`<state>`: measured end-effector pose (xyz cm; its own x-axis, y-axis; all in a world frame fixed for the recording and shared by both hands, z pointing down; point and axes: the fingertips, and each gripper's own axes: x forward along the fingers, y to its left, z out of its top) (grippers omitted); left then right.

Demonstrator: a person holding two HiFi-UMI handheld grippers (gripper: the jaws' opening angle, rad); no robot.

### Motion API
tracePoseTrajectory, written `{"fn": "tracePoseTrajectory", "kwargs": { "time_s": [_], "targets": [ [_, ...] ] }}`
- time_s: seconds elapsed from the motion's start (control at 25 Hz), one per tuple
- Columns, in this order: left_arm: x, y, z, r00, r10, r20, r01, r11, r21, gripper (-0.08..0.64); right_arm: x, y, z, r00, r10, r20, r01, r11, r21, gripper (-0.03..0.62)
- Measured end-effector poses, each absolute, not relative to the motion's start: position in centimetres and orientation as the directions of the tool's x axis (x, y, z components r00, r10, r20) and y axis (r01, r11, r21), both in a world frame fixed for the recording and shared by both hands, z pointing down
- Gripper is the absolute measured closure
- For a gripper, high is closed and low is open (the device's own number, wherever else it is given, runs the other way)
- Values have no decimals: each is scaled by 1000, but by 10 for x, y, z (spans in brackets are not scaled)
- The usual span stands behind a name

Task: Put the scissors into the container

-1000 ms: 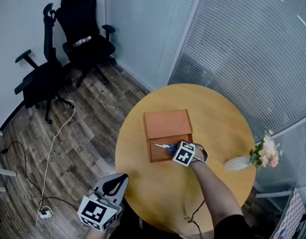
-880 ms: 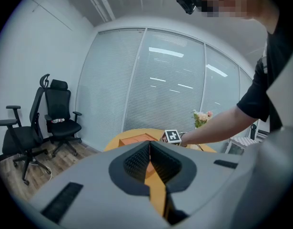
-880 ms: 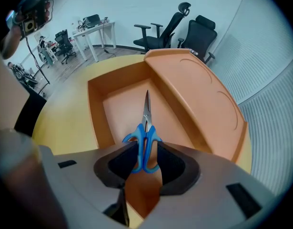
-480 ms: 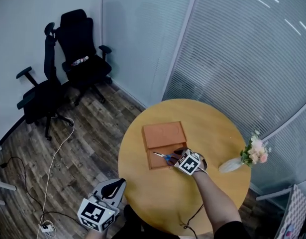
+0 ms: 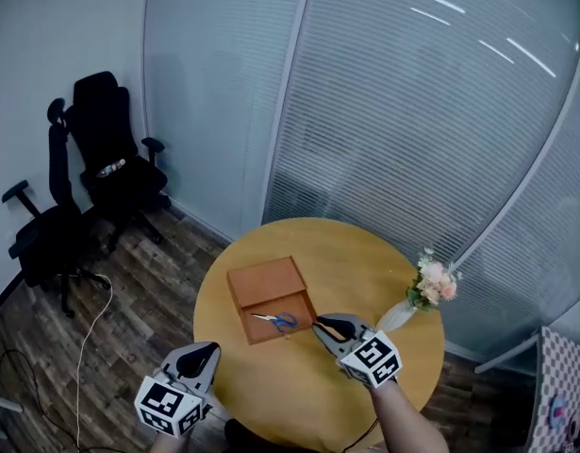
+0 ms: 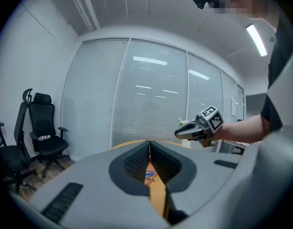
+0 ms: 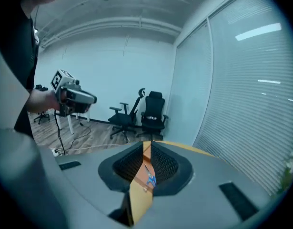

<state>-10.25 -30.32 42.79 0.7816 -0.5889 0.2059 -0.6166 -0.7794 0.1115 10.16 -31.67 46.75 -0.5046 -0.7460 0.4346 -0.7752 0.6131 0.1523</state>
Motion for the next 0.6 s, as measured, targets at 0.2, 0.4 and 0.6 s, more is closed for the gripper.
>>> {"fn": "tracePoseTrajectory", "kwargs": {
  "time_s": [0.2,0.4,0.6],
  "targets": [
    [-68,-296,403,786,-591,181,-609,-790,63,546,133,-268,398,-516,-835,192,-843,535,61,540],
    [-24,-293,381,801,-573,170,-587,-808,43,546,175,-230,361,-446,-895,19,-895,446,-10,550],
    [15,-286,355,824,-551,136,-556,-831,1,546,202,-204,335,-381,-920,-91,-923,385,-21,554]
  ]
}}
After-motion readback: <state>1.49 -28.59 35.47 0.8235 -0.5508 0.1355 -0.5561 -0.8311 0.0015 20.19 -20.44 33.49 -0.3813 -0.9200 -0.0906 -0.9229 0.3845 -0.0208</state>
